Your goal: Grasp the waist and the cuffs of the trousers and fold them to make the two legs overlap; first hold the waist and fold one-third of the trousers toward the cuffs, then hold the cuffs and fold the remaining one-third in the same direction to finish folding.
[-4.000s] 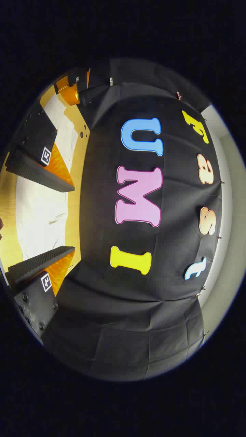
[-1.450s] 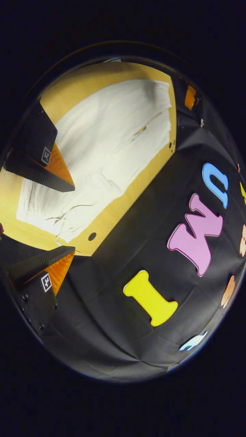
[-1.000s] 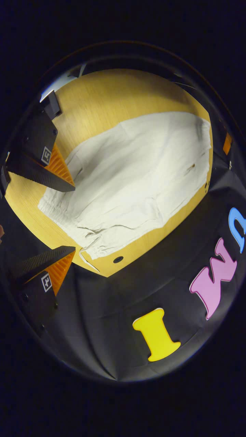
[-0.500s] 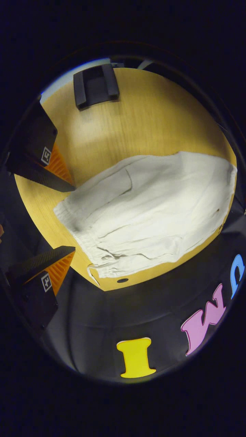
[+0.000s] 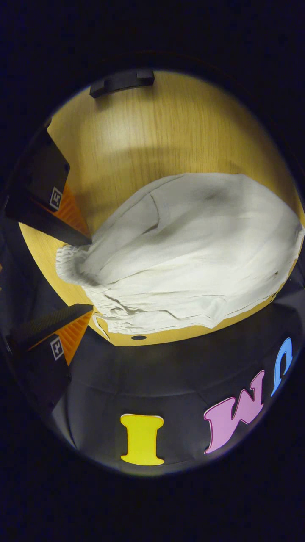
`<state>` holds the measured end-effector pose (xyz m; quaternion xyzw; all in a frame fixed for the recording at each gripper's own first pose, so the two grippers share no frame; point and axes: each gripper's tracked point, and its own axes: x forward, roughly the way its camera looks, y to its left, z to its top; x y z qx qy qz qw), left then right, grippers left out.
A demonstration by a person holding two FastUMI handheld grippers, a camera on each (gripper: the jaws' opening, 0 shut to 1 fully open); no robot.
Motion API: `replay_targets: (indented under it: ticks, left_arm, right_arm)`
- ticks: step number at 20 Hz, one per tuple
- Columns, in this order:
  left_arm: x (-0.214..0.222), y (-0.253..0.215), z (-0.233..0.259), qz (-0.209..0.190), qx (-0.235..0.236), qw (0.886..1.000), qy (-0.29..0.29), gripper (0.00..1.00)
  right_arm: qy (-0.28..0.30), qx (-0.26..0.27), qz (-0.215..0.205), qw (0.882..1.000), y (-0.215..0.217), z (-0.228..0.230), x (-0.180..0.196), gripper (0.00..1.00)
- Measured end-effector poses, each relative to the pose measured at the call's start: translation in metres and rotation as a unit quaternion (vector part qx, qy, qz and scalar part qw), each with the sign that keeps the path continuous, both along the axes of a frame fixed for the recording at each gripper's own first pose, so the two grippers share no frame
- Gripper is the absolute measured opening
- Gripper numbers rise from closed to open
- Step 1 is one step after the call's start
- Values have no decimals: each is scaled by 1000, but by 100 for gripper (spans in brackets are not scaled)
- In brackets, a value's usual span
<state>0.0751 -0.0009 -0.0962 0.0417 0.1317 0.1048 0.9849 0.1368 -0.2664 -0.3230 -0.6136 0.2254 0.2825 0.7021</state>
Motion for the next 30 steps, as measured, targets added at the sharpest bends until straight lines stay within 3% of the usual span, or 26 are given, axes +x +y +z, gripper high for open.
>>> replay_targets:
  ticks: [7, 8, 11, 15, 17, 20, 23, 30]
  left_arm:
    - [-21, 35, -26, 8, 27, 999, 28, 97]
    - [-25, 43, -31, 12, 37, 999, 34, 97]
    - [-34, 70, -44, 12, 88, 995, 41, 97]
    - [-52, 113, -79, 2, 177, 980, 88, 97]
    - [-61, 140, -94, -7, 227, 967, 114, 97]
    - [-72, 181, -116, -30, 290, 942, 165, 97]
    - [-77, 214, -124, -64, 380, 899, 210, 97]
    - [-47, 255, -146, -137, 461, 836, 265, 97]
  right_arm:
    - [20, -43, 10, 999, 2, -16, -1, 39]
    - [14, -46, 14, 999, 3, -16, 2, 22]
    - [25, -45, 3, 999, 2, -18, 2, 25]
    - [81, -41, -14, 996, 4, -18, 0, 11]
    - [112, -28, -28, 993, 5, -20, 2, 5]
    - [125, -33, -23, 991, 6, -18, 1, 5]
    - [115, -45, -13, 992, 5, -19, 2, 5]
    - [107, -61, -7, 992, 5, -19, 2, 5]
